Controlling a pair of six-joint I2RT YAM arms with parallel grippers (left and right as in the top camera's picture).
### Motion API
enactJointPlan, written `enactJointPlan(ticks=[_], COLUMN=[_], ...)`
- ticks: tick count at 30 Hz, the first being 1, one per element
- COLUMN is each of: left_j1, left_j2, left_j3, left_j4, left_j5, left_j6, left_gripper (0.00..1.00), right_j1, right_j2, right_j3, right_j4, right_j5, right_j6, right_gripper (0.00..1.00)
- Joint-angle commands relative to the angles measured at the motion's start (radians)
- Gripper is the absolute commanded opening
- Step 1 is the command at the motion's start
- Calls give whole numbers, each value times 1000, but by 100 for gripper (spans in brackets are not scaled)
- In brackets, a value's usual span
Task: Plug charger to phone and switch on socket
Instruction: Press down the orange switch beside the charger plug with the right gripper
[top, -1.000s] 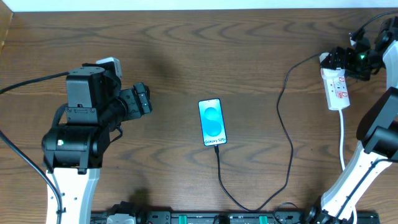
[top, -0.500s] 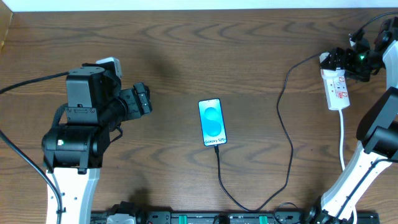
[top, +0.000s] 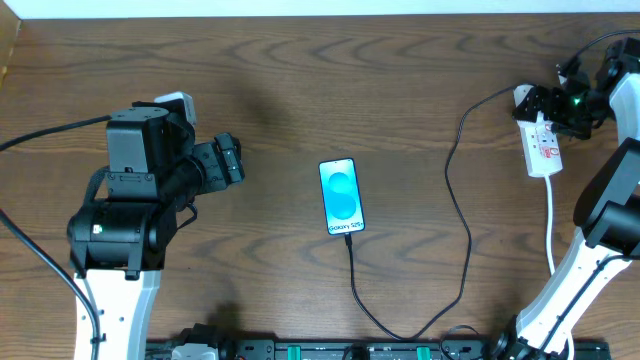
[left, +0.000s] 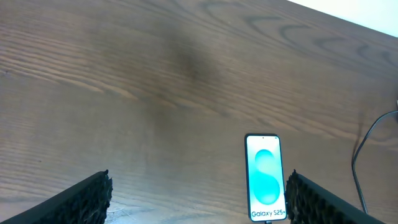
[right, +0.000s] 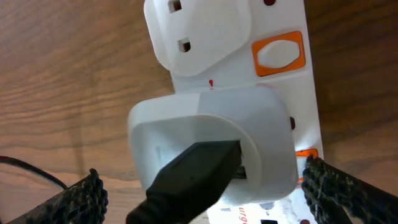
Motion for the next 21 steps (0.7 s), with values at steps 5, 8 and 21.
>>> enactJointPlan(ticks=[5, 8, 21], left_j1=[5, 5, 5], left_j2=[2, 2, 2], left_j3=[10, 10, 10], left_j4=[-3, -3, -3], left_j5=[-13, -13, -13], left_j6=[17, 17, 17], left_gripper=[89, 89, 89], right_j1=[35, 35, 35], right_j2=[7, 7, 7], right_j3=[-37, -37, -37], right_j4=[-7, -8, -8], right_j5=[-35, -46, -188], right_j6=[5, 5, 3], right_gripper=[99, 99, 99])
